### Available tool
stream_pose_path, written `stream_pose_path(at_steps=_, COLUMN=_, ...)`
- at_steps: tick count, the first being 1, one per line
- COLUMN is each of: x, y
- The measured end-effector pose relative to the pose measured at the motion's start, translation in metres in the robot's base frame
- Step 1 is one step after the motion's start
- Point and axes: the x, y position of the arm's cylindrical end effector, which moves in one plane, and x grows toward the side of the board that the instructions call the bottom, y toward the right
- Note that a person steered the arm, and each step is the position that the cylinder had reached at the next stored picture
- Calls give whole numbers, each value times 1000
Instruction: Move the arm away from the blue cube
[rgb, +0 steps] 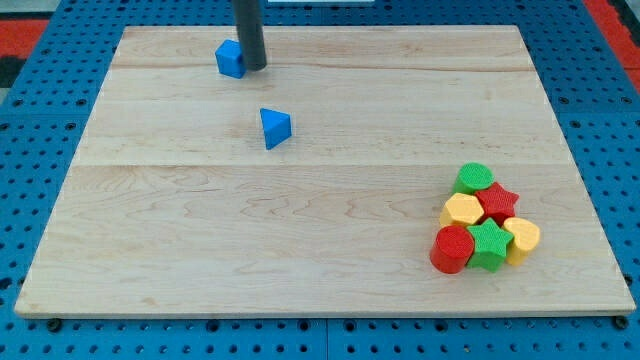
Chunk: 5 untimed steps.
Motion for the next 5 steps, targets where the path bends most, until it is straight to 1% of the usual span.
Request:
stream_pose_path(at_steps=2, x=-13, y=-1)
stream_pose_path(at_steps=5, x=-16, y=7)
